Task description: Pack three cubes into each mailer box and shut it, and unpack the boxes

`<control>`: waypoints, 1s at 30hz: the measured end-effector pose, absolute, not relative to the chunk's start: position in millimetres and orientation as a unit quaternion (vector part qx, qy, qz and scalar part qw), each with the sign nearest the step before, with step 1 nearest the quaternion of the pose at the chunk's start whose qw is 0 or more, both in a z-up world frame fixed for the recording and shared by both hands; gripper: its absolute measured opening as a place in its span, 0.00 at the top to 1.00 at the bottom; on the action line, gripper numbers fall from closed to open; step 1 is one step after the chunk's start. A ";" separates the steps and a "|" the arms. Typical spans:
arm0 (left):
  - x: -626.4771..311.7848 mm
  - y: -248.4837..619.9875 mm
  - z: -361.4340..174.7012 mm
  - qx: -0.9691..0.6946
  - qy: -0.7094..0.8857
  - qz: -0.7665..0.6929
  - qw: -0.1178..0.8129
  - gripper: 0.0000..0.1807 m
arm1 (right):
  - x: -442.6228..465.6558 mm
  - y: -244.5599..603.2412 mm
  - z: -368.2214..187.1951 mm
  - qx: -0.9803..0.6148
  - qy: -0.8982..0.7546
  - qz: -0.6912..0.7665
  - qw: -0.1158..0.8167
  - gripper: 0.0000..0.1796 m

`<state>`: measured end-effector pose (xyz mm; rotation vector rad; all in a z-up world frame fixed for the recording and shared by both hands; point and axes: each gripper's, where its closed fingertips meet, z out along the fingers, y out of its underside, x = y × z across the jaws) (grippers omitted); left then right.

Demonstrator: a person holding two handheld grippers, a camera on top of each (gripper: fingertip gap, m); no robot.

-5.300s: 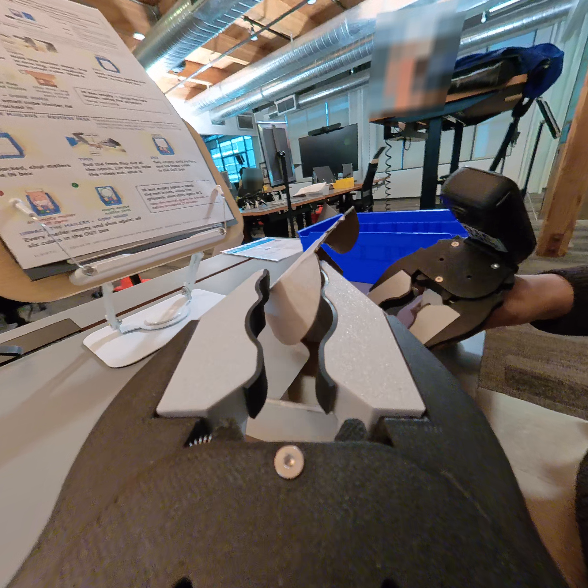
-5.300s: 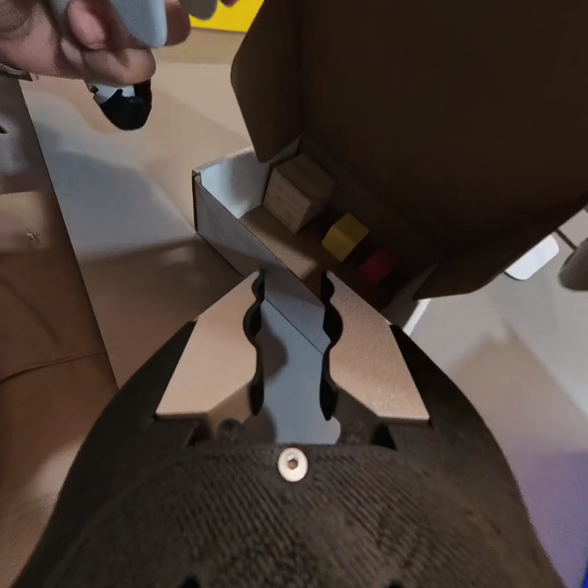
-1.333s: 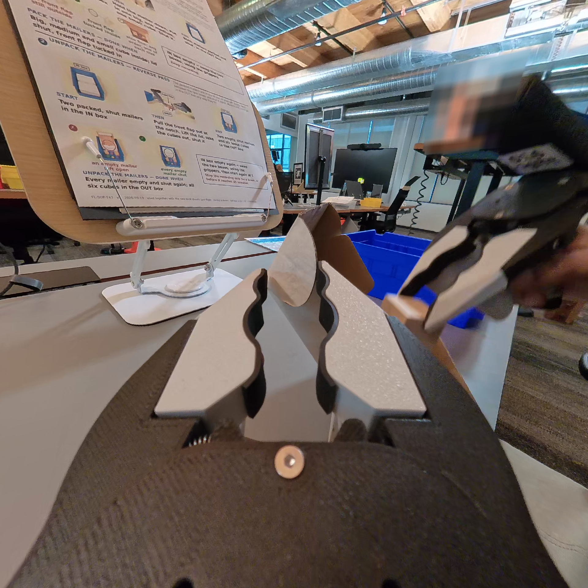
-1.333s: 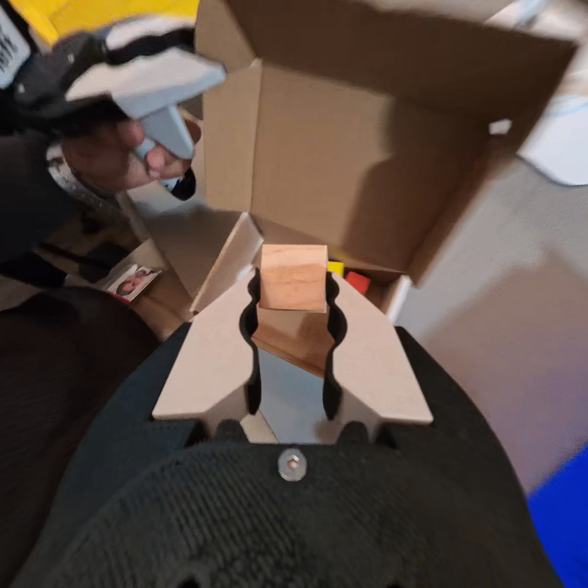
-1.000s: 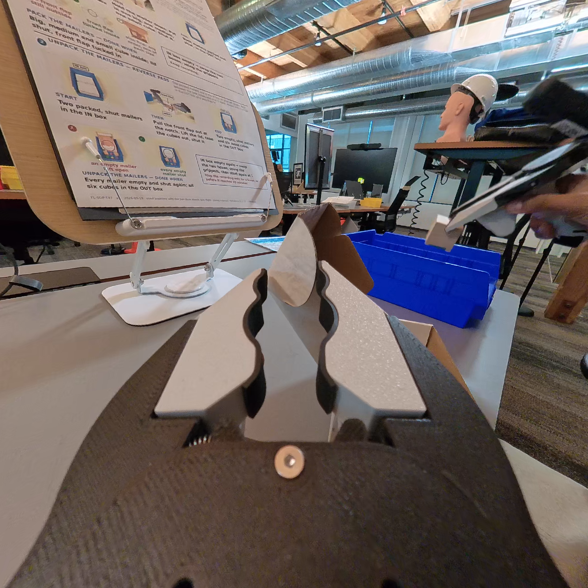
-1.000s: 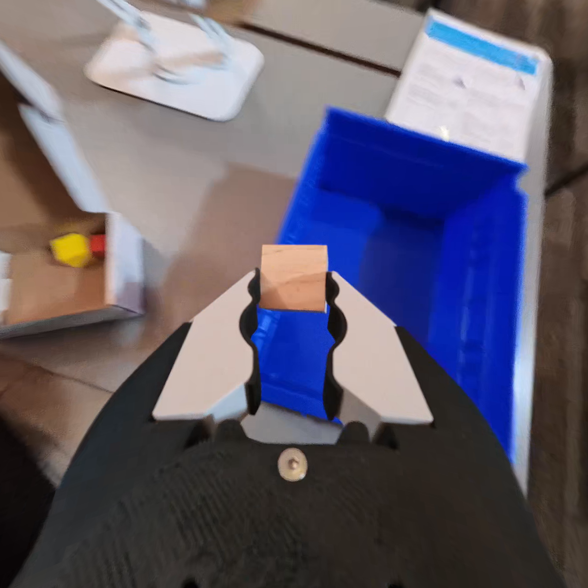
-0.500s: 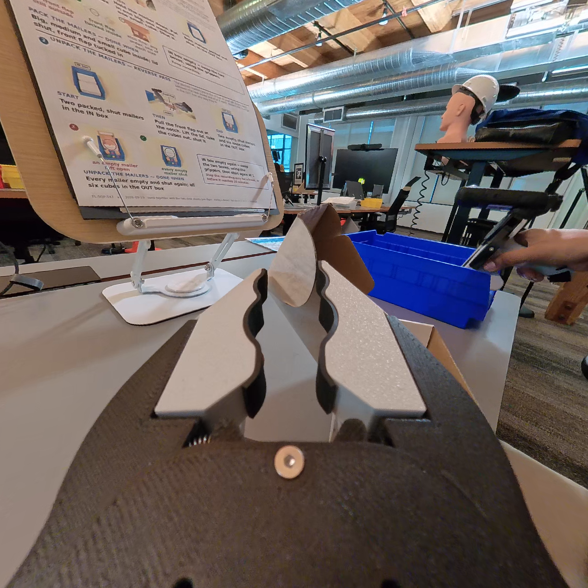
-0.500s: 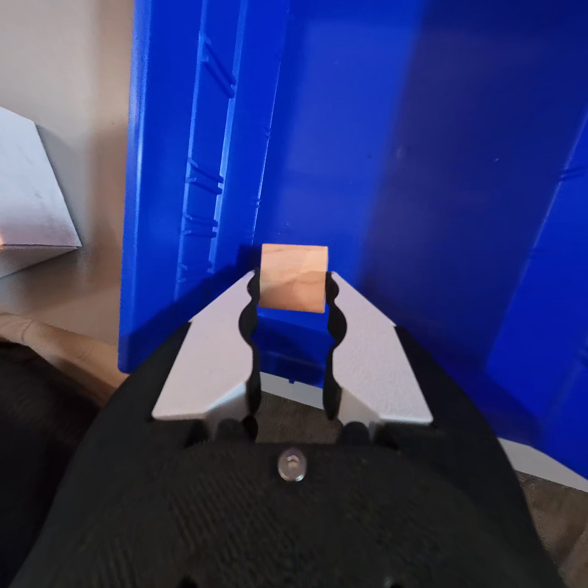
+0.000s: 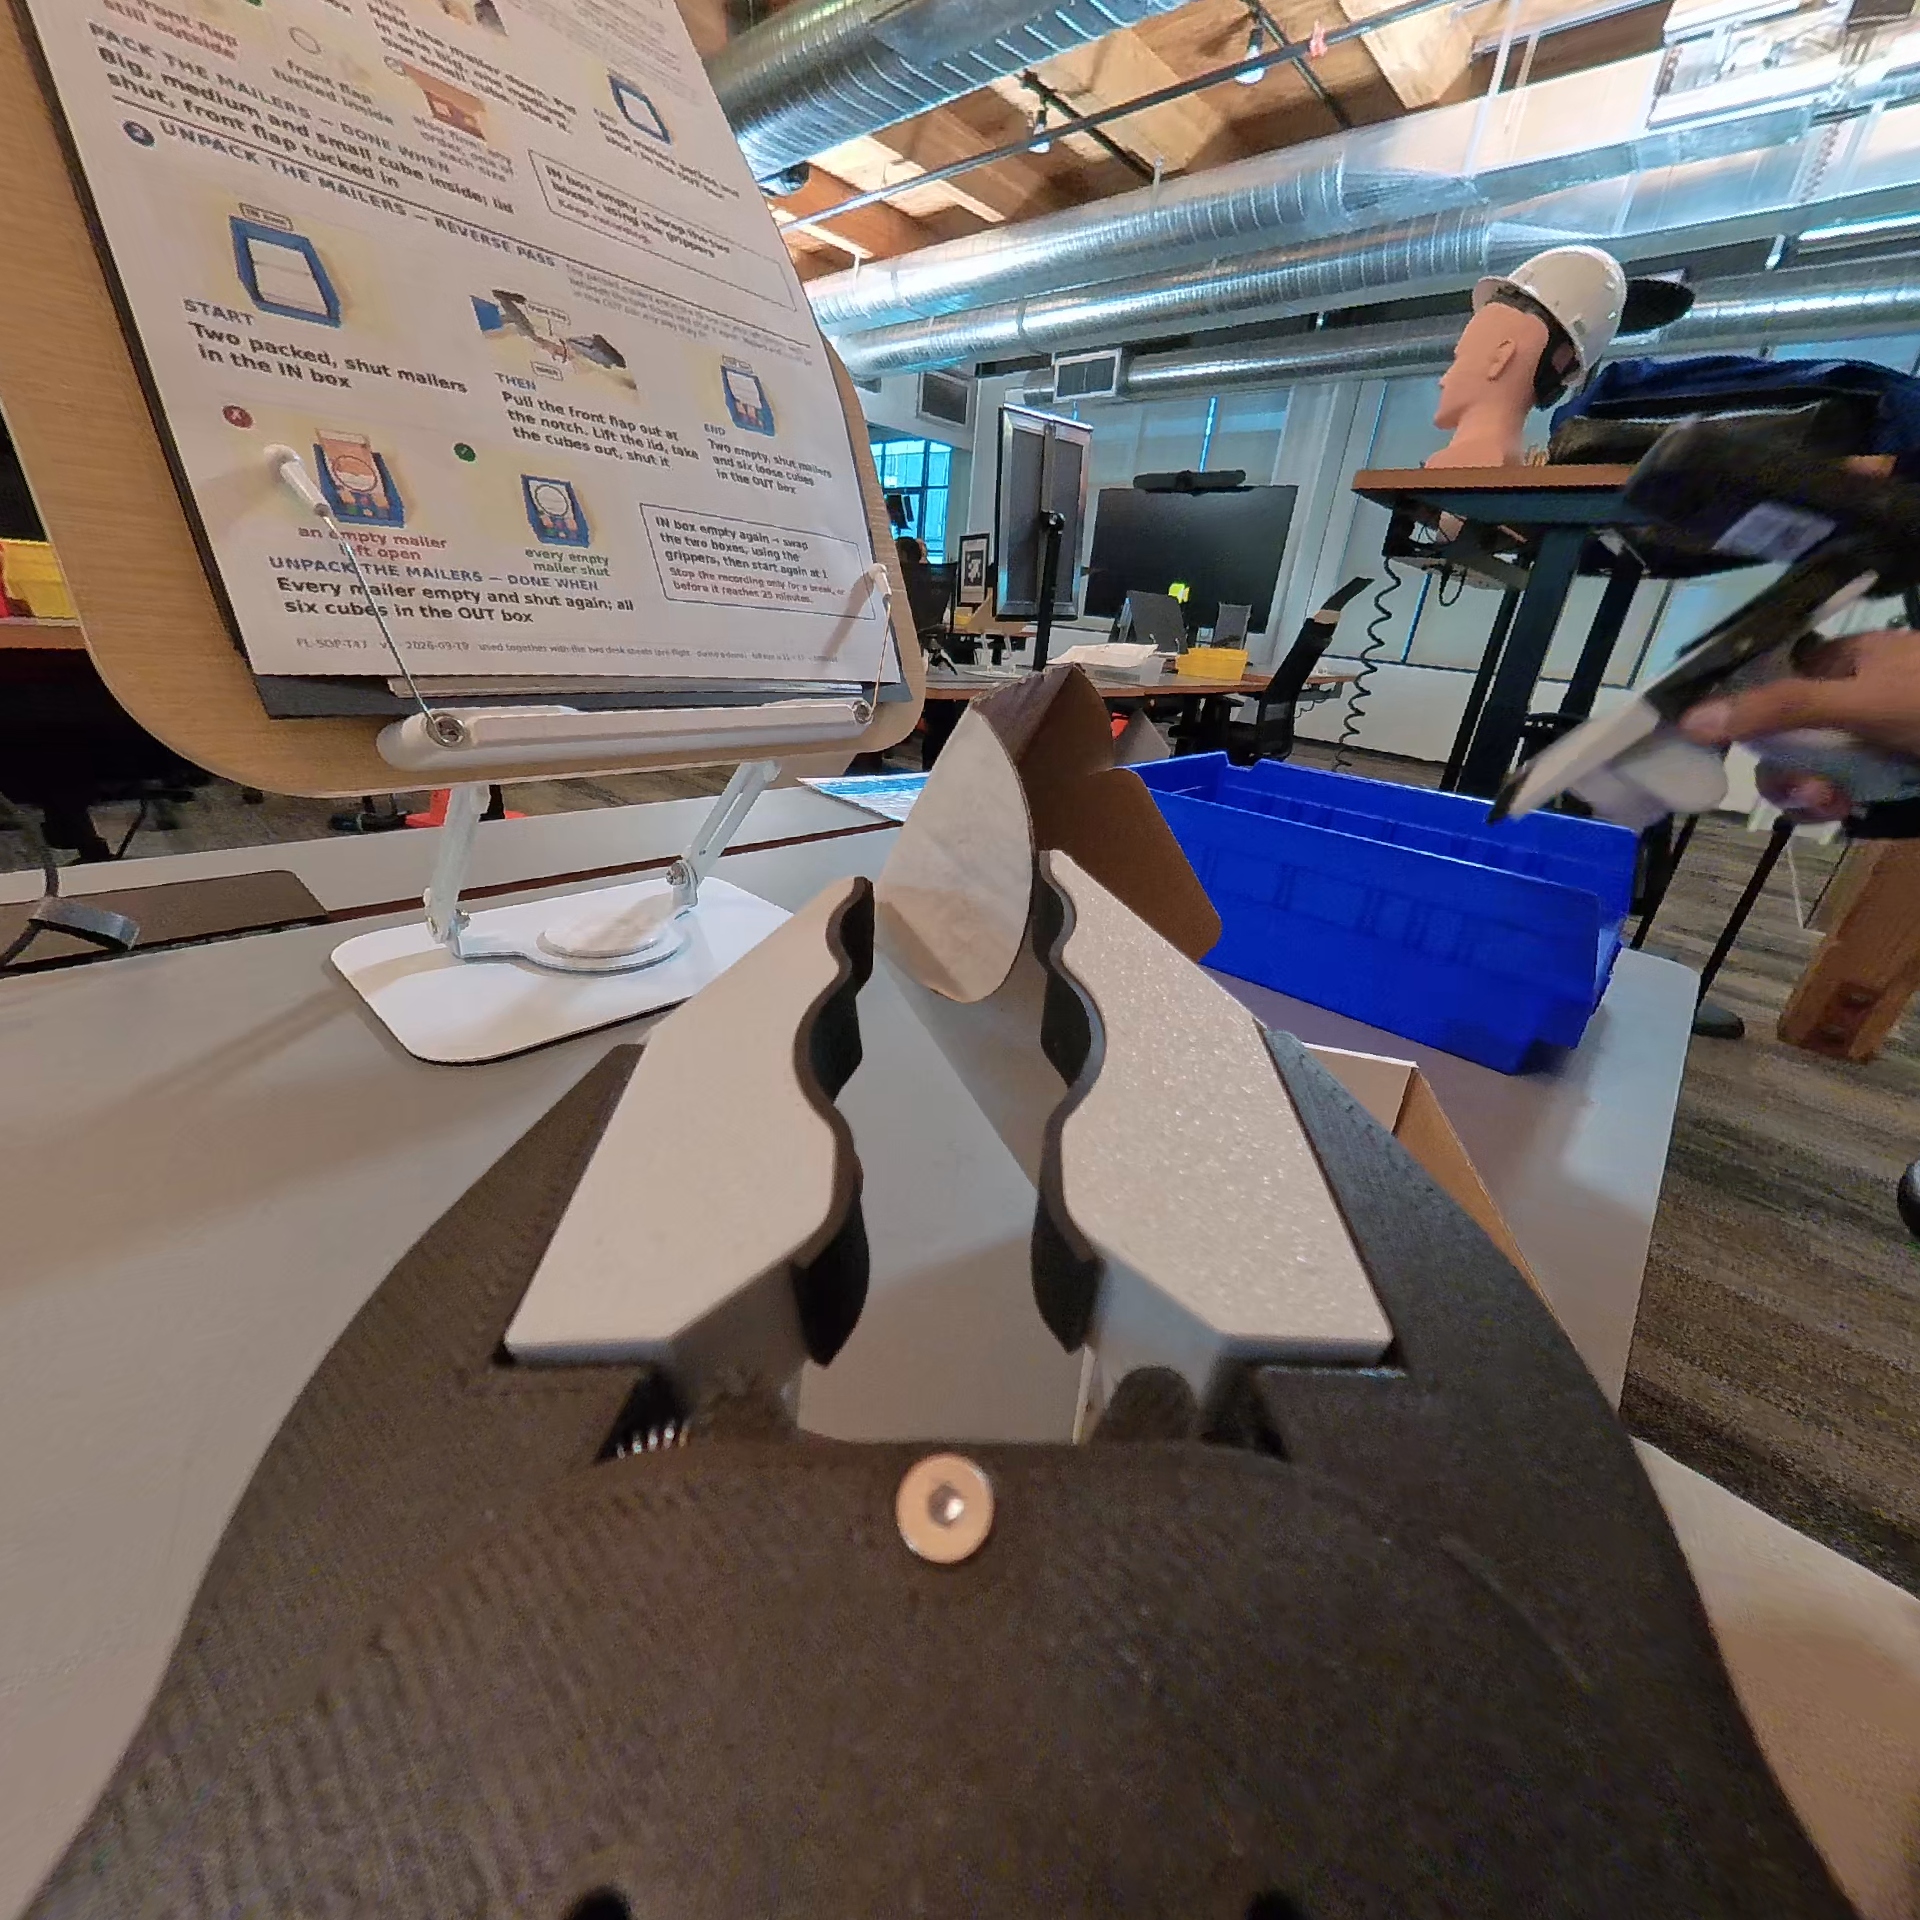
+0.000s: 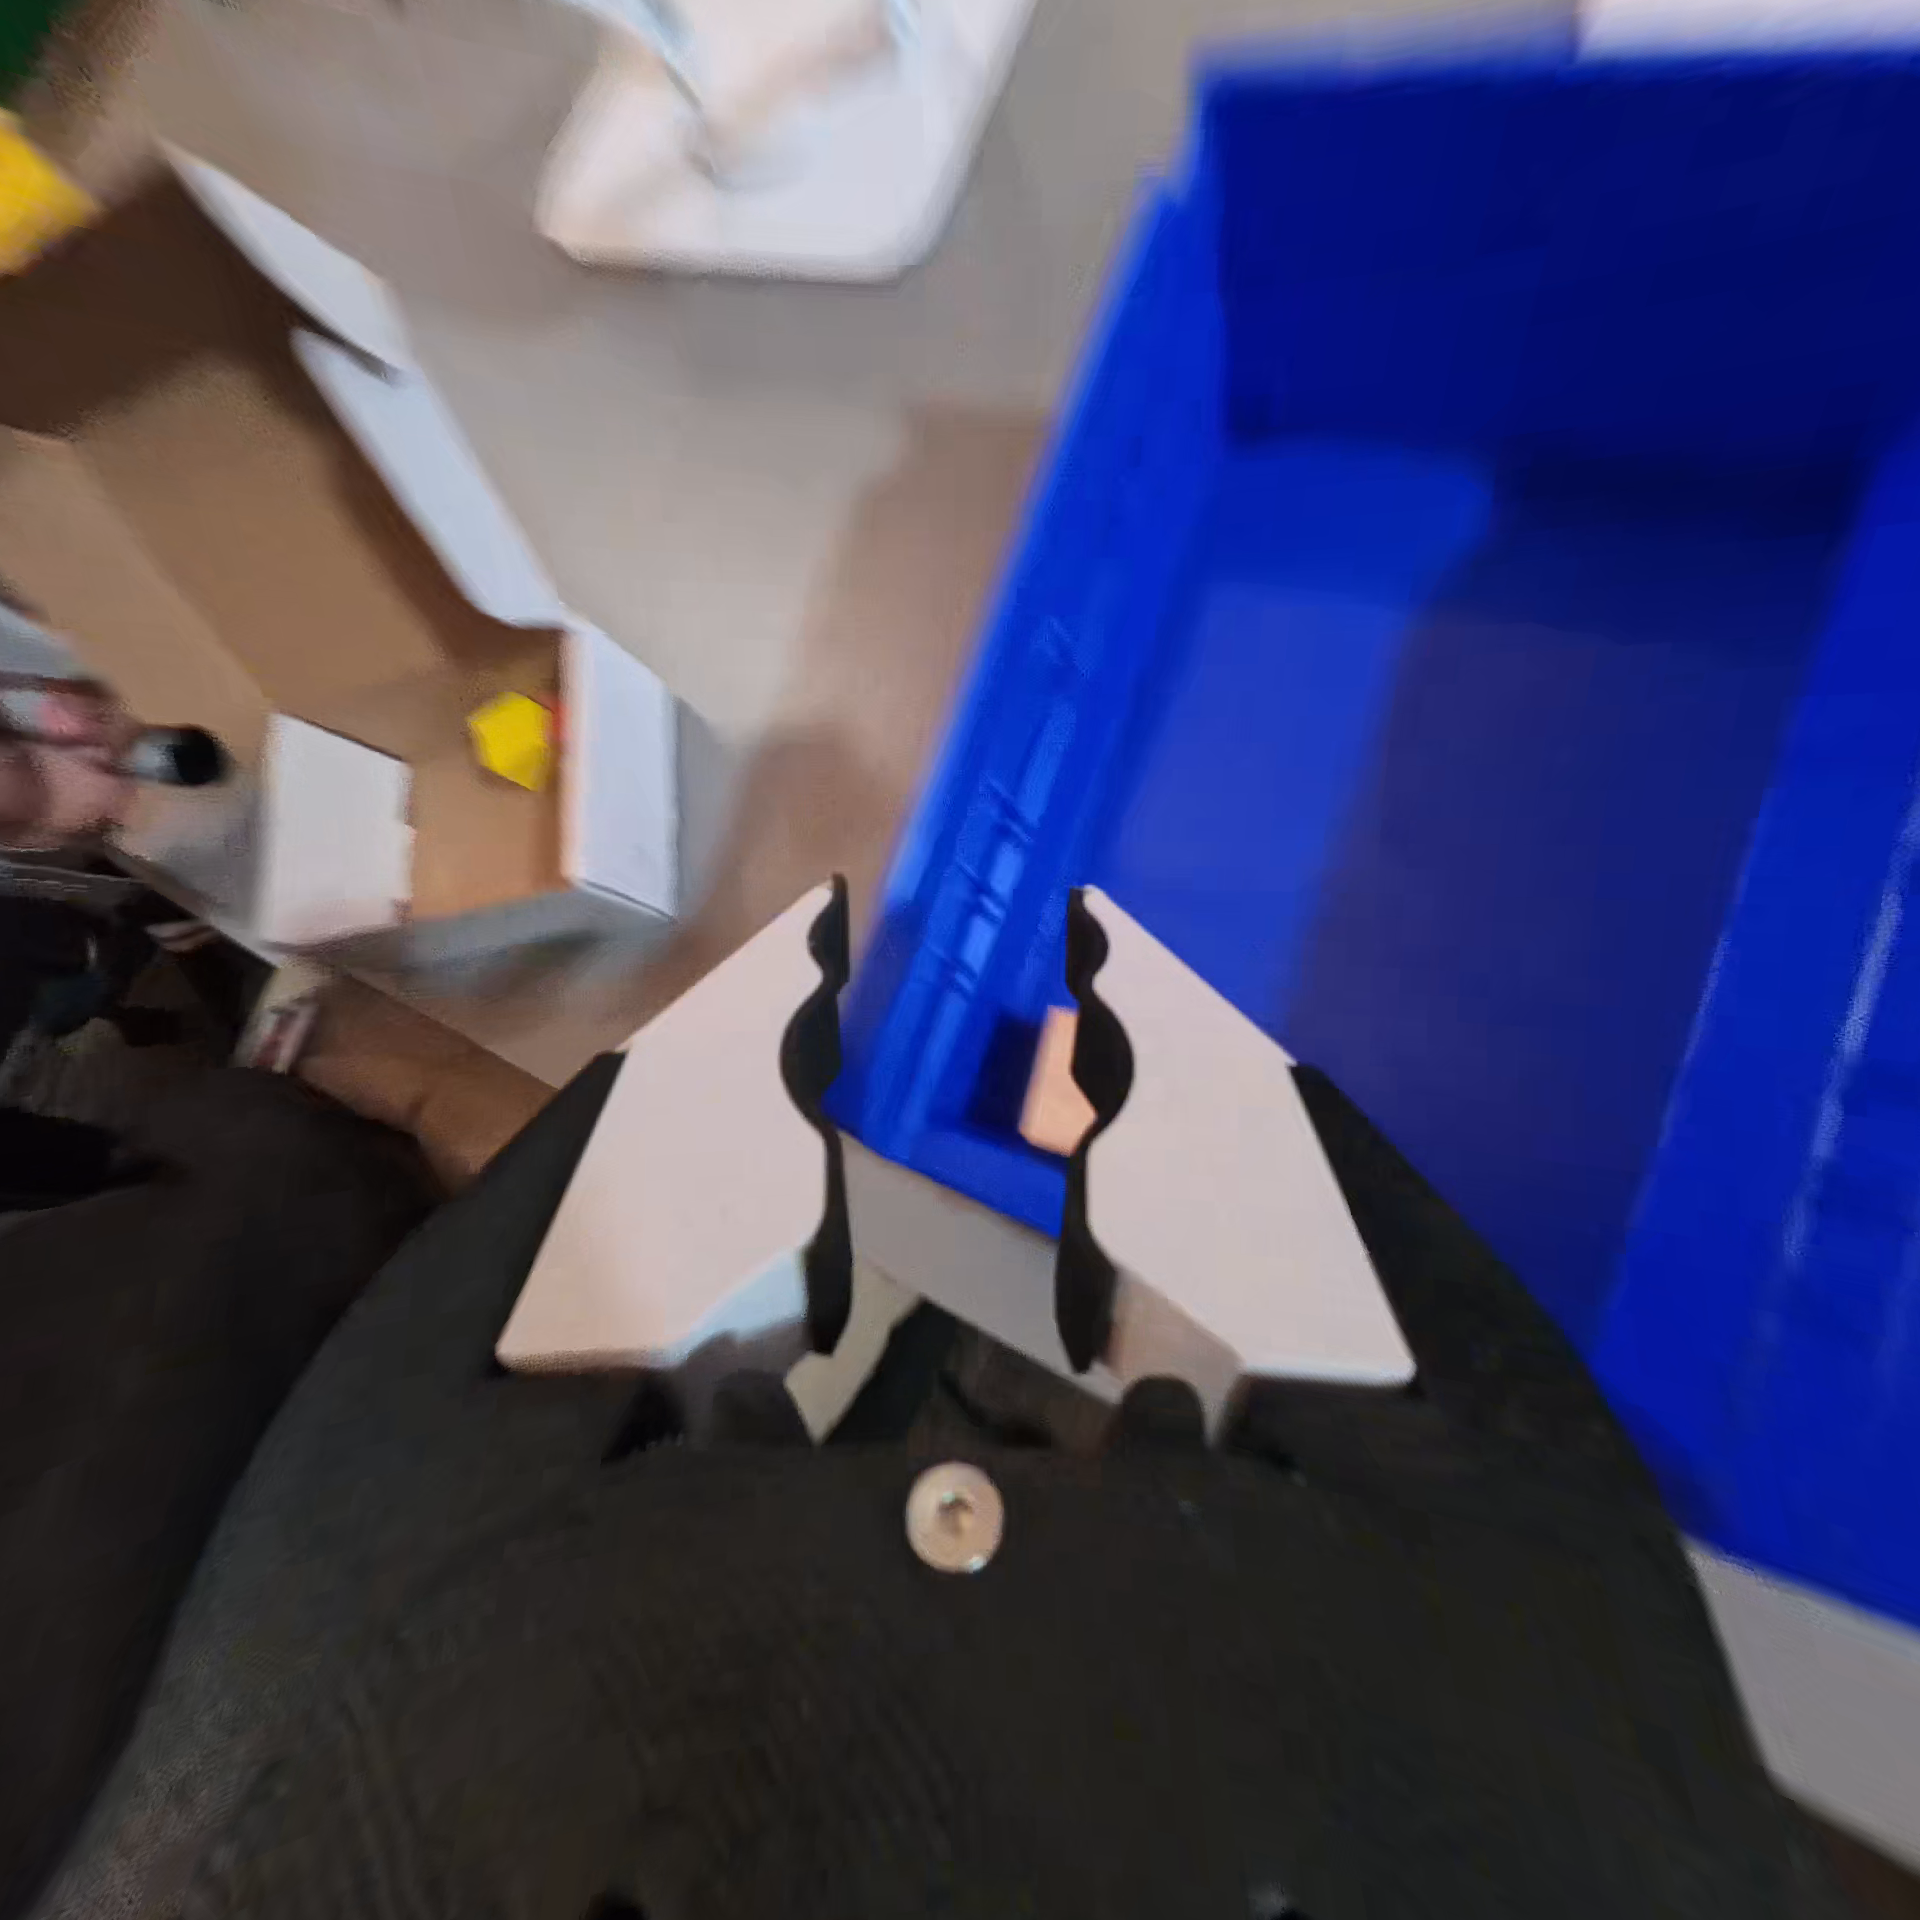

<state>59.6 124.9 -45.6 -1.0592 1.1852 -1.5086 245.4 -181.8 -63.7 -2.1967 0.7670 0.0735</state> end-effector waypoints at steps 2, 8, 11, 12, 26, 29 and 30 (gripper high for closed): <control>59.7 124.6 -45.6 -0.429 0.481 -0.612 0.457 0.84 | 222.8 -148.8 -20.6 -0.849 0.234 0.029 0.473 0.78; 59.0 123.7 -45.3 -0.428 0.482 -0.612 0.458 0.84 | 101.6 -20.4 0.6 -0.813 0.032 0.141 0.565 0.84; 58.1 123.0 -45.0 -0.426 0.484 -0.611 0.460 0.84 | 74.7 23.5 -53.7 -0.838 0.022 0.165 0.520 0.84; 57.8 122.8 -44.9 -0.425 0.484 -0.611 0.460 0.84 | 75.5 30.7 -77.3 -0.858 0.028 0.148 0.491 0.81; 59.0 124.1 -45.8 -0.428 0.480 -0.616 0.455 0.84 | 109.5 38.6 -169.6 -0.933 0.072 0.007 0.351 0.81; 58.8 124.1 -45.9 -0.428 0.481 -0.615 0.456 0.84 | 108.2 36.3 -161.6 -0.934 0.060 0.001 0.352 0.87; 58.7 124.5 -45.9 -0.428 0.481 -0.614 0.456 0.84 | 108.0 37.0 -153.6 -0.929 0.057 0.002 0.367 0.87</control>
